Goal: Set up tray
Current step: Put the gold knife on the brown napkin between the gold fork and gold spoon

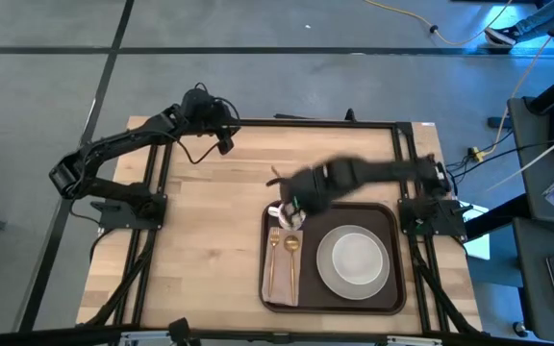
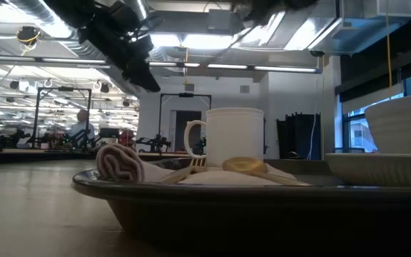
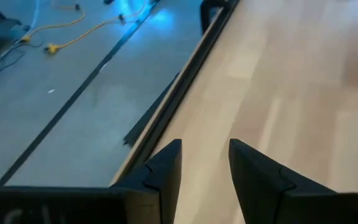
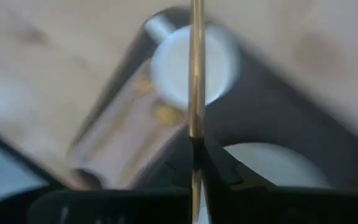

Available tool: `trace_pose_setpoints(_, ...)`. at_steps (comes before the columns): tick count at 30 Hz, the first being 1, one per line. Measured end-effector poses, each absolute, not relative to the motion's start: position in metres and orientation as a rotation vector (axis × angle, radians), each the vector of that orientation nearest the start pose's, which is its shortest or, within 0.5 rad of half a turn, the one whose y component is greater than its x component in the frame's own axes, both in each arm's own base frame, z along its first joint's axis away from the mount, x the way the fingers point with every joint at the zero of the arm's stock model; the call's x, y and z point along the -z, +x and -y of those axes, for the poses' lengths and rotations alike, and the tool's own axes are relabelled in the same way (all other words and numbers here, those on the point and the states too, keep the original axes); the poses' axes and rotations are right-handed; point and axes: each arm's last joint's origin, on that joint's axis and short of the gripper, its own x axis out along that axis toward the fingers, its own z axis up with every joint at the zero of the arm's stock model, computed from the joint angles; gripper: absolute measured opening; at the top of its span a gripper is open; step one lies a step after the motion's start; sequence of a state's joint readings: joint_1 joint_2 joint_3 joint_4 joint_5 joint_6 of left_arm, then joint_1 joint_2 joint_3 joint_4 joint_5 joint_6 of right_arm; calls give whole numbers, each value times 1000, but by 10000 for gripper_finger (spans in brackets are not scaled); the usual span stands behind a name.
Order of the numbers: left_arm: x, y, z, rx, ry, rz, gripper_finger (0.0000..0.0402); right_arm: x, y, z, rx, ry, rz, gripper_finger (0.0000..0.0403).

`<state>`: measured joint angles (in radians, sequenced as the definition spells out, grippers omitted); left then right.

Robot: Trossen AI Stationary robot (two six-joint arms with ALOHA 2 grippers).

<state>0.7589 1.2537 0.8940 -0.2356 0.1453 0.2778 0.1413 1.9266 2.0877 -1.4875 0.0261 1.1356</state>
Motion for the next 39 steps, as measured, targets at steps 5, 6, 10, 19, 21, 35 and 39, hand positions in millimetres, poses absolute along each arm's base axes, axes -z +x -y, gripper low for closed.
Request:
trace_pose_setpoints(5,-280,198,-171,-483,4,-575,127,-350,358,-137,679,1015,-1063,8)
trace_pose_setpoints(6,-282,198,-168,-472,25,-572,127,-345,358,-153,671,1048,-1040,8)
trace_pose_setpoints(10,-287,201,-159,-441,68,-555,127,-320,363,-202,633,1145,-969,8)
trace_pose_setpoints(19,-296,204,-140,-391,77,-518,127,-244,381,-235,822,1217,-1047,6)
trace_pose_setpoints(21,-297,205,-138,-386,82,-515,127,-232,387,-239,830,1239,-1044,6)
trace_pose_setpoints(35,-295,207,-133,-350,124,-542,127,-208,402,-236,991,1404,-915,6)
trace_pose_setpoints(39,-295,207,-133,-348,134,-544,127,-208,407,-227,1000,1409,-906,6)
